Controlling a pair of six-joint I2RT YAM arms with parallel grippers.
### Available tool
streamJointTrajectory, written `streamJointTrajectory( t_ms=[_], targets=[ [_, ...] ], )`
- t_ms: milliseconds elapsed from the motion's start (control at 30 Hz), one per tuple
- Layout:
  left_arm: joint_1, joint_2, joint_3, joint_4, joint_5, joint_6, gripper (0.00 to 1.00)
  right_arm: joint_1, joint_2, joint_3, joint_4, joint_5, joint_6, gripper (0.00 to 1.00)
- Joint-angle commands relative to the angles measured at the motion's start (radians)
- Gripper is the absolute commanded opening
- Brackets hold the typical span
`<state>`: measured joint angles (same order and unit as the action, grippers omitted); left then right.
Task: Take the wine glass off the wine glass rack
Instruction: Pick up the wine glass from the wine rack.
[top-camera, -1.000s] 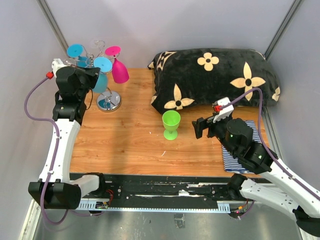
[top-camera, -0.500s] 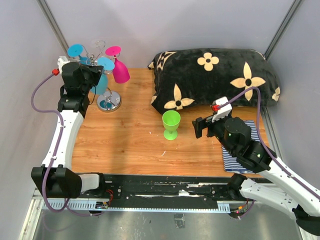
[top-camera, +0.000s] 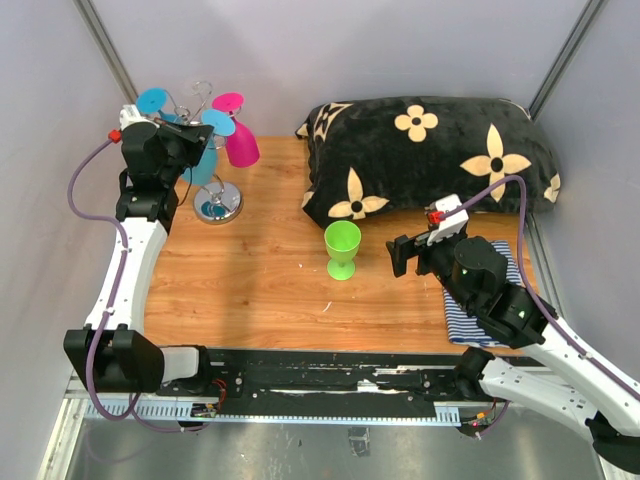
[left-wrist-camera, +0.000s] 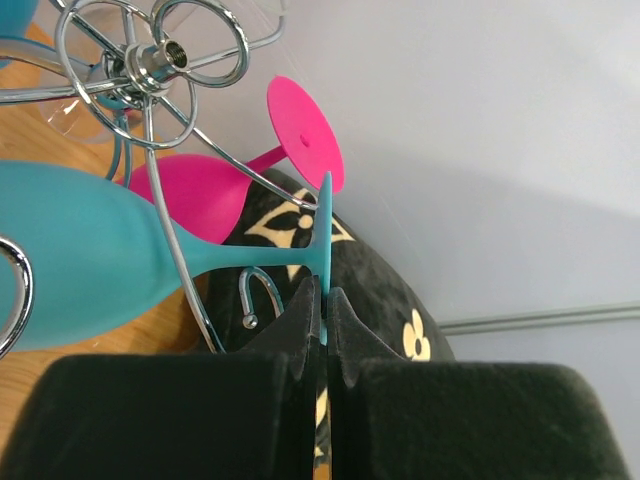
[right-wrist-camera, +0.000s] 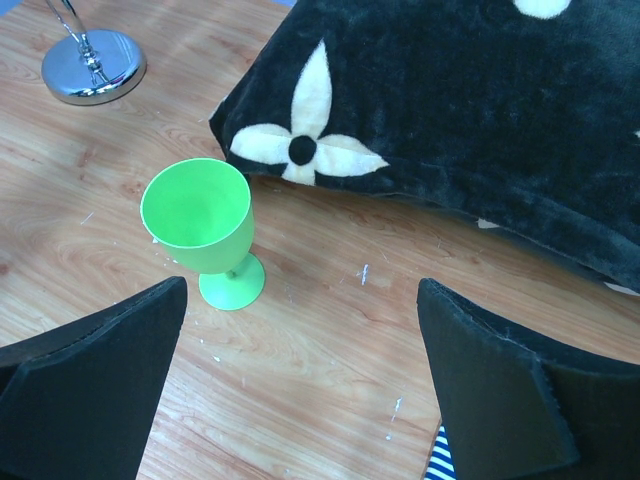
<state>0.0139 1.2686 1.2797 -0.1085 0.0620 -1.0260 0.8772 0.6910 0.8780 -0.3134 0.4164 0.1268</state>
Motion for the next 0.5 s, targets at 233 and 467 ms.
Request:
streamJointTrajectory(
  t_ms=[233,467],
  targets=[
    [-0.003,0.003,0.015,0.051,0.107,0.043,0.01,0.001,-0.015,0.025,-0.008,0.009,0.013,0.98],
    [-0.004,0.067,0.1,0.035,0.067,0.068,0.0,0.001,-0.035,0.031,-0.028,0.022,0.005,0.98]
  ],
)
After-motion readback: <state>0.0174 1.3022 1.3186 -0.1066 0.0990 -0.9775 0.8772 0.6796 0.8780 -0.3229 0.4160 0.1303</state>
